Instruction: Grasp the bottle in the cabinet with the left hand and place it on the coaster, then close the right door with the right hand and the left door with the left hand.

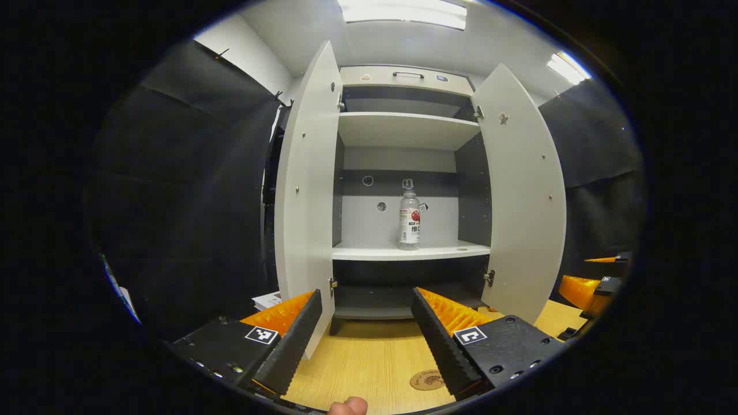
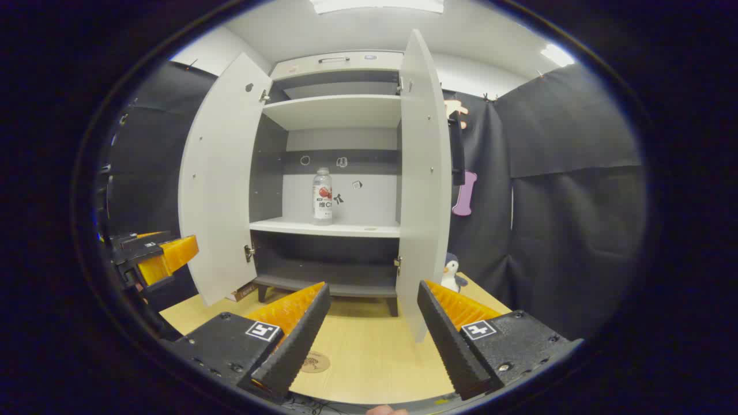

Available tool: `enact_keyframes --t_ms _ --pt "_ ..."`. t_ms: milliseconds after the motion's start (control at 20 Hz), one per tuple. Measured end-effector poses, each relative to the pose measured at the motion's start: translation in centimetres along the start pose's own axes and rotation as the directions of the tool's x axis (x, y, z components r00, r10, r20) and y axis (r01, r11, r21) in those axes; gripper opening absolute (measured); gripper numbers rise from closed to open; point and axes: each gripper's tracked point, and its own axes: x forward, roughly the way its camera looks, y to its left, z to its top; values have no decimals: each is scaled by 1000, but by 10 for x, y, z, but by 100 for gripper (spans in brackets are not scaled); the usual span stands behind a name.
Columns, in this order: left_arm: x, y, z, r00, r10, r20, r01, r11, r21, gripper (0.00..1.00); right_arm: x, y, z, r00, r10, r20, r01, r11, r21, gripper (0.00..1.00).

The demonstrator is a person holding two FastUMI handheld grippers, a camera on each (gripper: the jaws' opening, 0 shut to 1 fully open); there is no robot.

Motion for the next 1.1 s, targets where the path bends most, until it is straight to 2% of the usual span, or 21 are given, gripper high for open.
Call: enact_keyframes --t_ms 500,1100 --pt "-1 -8 -1 999 -46 -11 45 999 -28 95 -4 -1 4 1000 -22 10 23 1000 -5 99" --pt "0 -4 -7 999 -30 -21 30 999 -16 94 1 10 17 999 13 35 -12 1000 -21 99"
